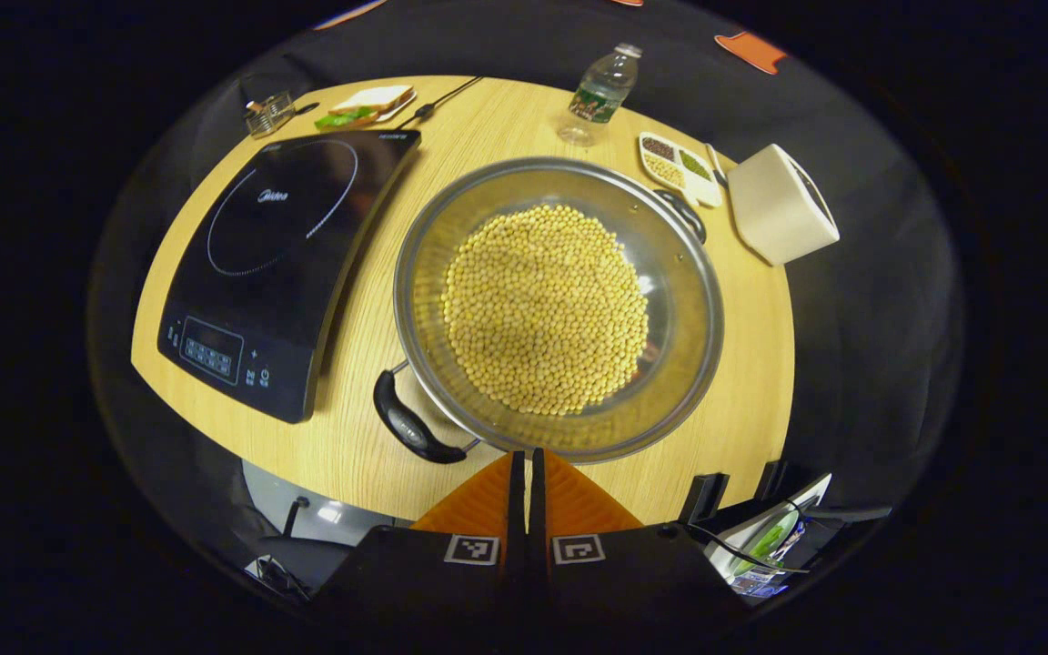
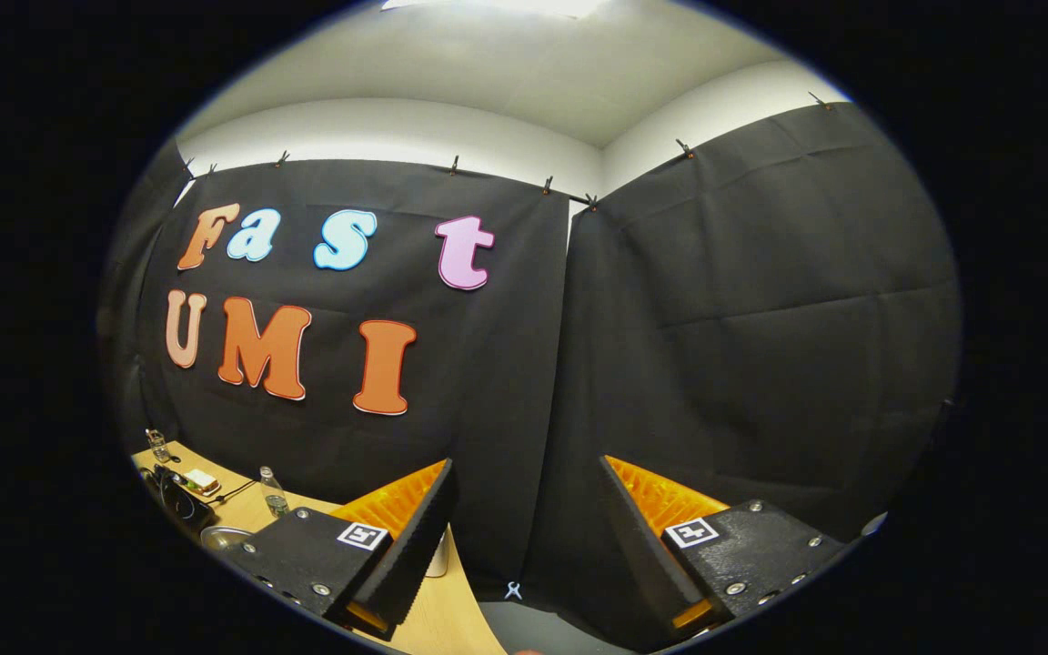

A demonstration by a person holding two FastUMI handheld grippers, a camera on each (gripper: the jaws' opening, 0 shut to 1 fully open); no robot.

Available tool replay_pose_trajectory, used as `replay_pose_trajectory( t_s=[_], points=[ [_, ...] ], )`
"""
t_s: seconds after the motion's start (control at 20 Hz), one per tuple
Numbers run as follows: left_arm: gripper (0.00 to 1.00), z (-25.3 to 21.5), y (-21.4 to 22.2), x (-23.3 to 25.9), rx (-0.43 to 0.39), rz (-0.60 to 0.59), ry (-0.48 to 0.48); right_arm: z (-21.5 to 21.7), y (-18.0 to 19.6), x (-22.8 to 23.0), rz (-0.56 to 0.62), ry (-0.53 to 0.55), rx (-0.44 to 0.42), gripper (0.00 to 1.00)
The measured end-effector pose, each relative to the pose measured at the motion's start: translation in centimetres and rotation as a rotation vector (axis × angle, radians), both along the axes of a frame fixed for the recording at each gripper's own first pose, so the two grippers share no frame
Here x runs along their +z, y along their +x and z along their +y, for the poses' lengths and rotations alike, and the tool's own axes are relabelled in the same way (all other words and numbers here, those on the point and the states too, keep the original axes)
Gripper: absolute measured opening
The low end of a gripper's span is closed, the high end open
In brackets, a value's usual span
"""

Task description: First push the handle of the pot to place it horizontally, then grasp the pot with both hands and set it on the induction cooktop.

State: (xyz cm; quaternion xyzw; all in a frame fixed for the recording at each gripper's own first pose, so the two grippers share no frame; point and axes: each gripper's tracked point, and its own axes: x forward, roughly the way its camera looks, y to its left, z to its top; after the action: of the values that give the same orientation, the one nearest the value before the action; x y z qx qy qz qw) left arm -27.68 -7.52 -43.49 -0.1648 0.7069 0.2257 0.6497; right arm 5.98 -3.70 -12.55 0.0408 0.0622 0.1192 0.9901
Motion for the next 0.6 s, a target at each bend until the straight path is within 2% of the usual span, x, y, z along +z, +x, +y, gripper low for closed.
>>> replay_pose_trajectory(
  t_s=[0.15, 0.5, 0.6],
  points=[
    [0.08, -0.2, -1.9, -1.4, 0.039, 0.070, -0.022, -0.2, -0.2, -0.4, 0.009, -0.020, -0.005, 0.95],
    [0.08, 1.1, -3.1, -4.2, 0.102, 0.171, -0.054, -0.1, -0.8, -0.7, 0.034, -0.035, -0.058, 0.95],
    [0.09, 1.4, -3.6, -4.6, 0.094, 0.191, -0.054, -0.4, -0.8, -0.7, 0.037, -0.038, -0.077, 0.95]
  ],
)
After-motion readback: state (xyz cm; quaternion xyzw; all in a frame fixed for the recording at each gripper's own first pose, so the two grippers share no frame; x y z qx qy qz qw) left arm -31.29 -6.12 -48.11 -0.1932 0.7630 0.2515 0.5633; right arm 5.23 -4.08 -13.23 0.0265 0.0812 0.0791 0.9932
